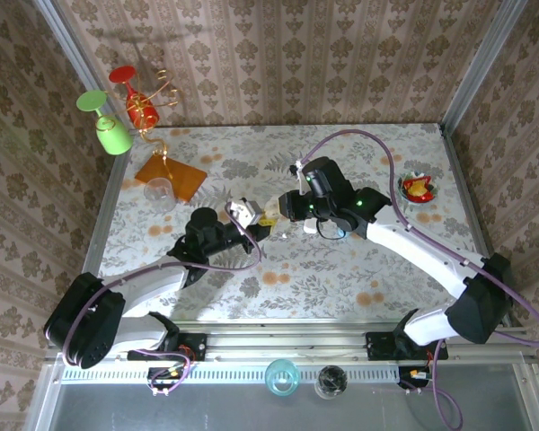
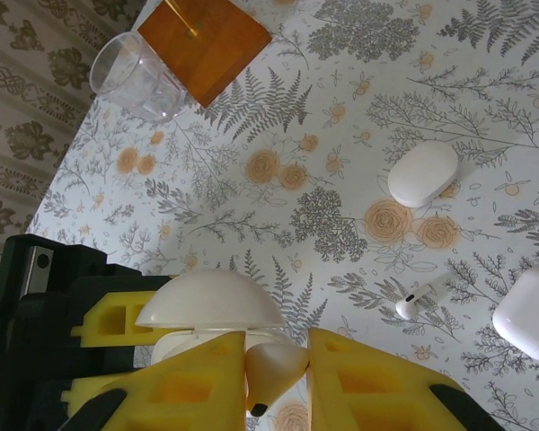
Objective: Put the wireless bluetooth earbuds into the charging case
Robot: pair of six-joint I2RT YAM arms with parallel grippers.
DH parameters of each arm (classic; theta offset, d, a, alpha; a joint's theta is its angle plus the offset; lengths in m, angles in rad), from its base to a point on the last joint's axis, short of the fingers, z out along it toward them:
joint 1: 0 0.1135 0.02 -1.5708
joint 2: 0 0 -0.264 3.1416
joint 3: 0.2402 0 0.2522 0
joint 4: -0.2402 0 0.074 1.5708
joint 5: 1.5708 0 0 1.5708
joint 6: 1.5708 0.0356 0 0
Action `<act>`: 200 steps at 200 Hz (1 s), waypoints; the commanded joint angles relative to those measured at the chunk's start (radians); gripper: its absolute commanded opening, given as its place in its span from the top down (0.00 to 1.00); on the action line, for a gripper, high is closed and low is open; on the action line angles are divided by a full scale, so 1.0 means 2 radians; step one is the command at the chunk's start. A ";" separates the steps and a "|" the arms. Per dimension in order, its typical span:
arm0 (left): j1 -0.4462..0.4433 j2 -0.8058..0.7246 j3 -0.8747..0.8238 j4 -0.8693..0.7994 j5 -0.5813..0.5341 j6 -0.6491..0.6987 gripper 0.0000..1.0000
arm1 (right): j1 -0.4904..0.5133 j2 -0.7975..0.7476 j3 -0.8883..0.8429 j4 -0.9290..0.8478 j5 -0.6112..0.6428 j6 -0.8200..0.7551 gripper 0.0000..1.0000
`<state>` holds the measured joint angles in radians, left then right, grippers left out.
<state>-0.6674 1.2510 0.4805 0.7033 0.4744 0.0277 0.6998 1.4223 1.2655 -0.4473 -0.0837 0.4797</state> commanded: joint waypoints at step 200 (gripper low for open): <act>-0.004 0.011 0.025 0.023 -0.006 -0.039 0.89 | 0.021 0.036 -0.010 0.028 0.007 -0.005 0.78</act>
<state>-0.6670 1.2655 0.4805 0.6952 0.4583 -0.0200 0.7155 1.4715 1.2655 -0.3969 -0.0814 0.4789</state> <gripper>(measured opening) 0.148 0.220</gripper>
